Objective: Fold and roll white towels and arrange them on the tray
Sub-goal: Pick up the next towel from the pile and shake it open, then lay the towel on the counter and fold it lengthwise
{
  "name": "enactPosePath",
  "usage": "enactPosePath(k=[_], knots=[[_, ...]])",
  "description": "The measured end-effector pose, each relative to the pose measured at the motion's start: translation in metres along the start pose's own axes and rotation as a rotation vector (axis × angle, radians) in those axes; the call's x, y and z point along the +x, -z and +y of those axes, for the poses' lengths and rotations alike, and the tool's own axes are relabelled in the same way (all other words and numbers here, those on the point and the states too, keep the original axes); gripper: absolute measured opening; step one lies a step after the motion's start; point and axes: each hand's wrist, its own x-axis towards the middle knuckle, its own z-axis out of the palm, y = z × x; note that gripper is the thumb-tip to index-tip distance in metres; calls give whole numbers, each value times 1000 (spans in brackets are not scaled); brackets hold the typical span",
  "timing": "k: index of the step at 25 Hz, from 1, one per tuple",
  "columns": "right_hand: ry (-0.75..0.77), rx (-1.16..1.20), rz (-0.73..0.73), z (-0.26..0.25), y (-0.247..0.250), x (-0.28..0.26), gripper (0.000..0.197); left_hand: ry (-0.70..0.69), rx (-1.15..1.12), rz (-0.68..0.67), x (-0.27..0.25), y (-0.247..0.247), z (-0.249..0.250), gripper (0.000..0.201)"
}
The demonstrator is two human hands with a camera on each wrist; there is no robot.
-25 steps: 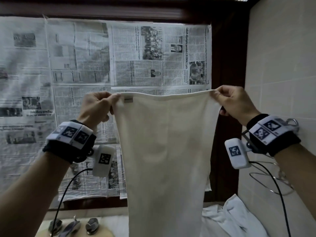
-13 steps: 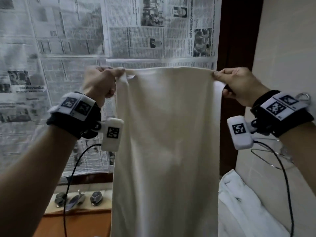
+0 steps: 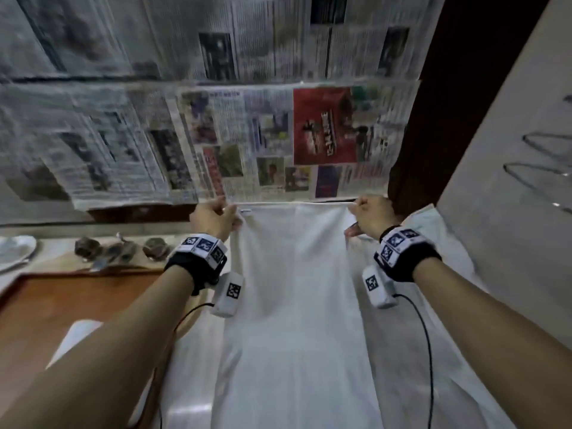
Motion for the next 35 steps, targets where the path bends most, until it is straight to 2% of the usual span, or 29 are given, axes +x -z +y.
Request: enactPosePath(k=[2,3,4,6,8,10,14,17,18,20,21,22,24,25,26,27,29,30,31,32,34,35], knots=[[-21,-6,-12,45,-27,6,6,0,108,-4,-11,-21,-29,12],[-31,-111,-48,70,-42,3,23,7,213,-35,-22,-33,-49,21],[-32,-254,-122,99,-59,-5,42,24,328,-94,-38,-47,-72,38],[-64,-503,-352,152,-92,-41,68,52,453,-315,-83,-72,-121,52],[-72,-669,-550,196,-113,-78,67,58,589,-537,-126,-92,-171,53],[-58,-700,-628,223,-116,-94,66,38,742,-629,-150,-101,-199,57],[-21,-707,-662,231,-107,-64,65,14,819,-684,-127,-108,-201,62],[37,-724,-658,214,-120,-66,61,127,778,-707,-123,-125,-176,61],[115,-762,-689,212,-129,-79,59,114,738,-755,-134,-132,-169,60],[248,-865,-752,222,-131,-105,58,-21,740,-859,-160,-128,-172,61],[222,-928,-749,232,-120,-106,59,-86,793,-847,-165,-112,-184,65],[113,-945,-701,244,-106,-100,62,-86,861,-783,-162,-93,-201,70],[-191,-974,-506,254,-74,-87,65,109,932,-562,-146,-58,-224,67],[-244,-1002,-477,251,-70,-89,66,201,914,-511,-144,-51,-223,64],[-185,-1002,-485,242,-77,-102,66,199,870,-521,-153,-54,-216,64],[-31,-996,-549,233,-94,-121,66,87,797,-580,-170,-68,-204,63],[217,-964,-729,229,-126,-163,63,-143,688,-823,-209,-94,-194,61],[234,-971,-771,233,-124,-170,63,-195,691,-903,-217,-90,-195,63],[169,-983,-747,243,-112,-163,63,-213,750,-881,-212,-76,-206,68],[36,-1007,-670,255,-96,-151,64,-164,828,-794,-201,-57,-219,73],[-237,-1076,-498,261,-65,-139,66,90,932,-590,-184,-21,-234,69],[-248,-1070,-491,255,-64,-146,67,156,924,-567,-186,-15,-233,68]])
